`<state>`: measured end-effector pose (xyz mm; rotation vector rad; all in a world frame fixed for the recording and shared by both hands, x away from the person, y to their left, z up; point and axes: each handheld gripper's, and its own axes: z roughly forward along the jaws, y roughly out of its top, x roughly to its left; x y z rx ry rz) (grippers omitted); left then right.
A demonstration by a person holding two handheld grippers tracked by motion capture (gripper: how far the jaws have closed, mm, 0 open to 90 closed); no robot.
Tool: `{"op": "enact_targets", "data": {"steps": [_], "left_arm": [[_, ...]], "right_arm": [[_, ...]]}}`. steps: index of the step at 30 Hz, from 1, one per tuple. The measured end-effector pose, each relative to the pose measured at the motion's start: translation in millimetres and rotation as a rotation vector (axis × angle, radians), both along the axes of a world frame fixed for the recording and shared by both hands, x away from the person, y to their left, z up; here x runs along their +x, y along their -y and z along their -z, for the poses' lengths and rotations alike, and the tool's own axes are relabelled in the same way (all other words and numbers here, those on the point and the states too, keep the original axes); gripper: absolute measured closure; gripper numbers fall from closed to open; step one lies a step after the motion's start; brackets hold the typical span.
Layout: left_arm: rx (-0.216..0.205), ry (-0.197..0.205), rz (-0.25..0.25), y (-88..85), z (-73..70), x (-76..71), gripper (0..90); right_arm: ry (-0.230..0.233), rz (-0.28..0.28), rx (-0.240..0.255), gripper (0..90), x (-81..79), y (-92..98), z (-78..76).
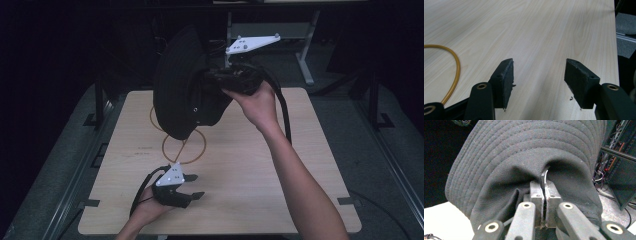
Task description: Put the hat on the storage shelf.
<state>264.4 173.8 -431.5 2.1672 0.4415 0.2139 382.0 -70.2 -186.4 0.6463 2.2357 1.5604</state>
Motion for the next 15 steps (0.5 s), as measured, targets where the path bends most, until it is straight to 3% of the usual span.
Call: {"op": "enact_targets", "data": {"steps": [15], "left_arm": [[0.003, 0.002, 0.016, 0.3, -0.1, 0.0, 40.7]], "right_arm": [[-0.019, -0.026, -0.021, 87.1, 17.0, -25.1, -6.9]]}}
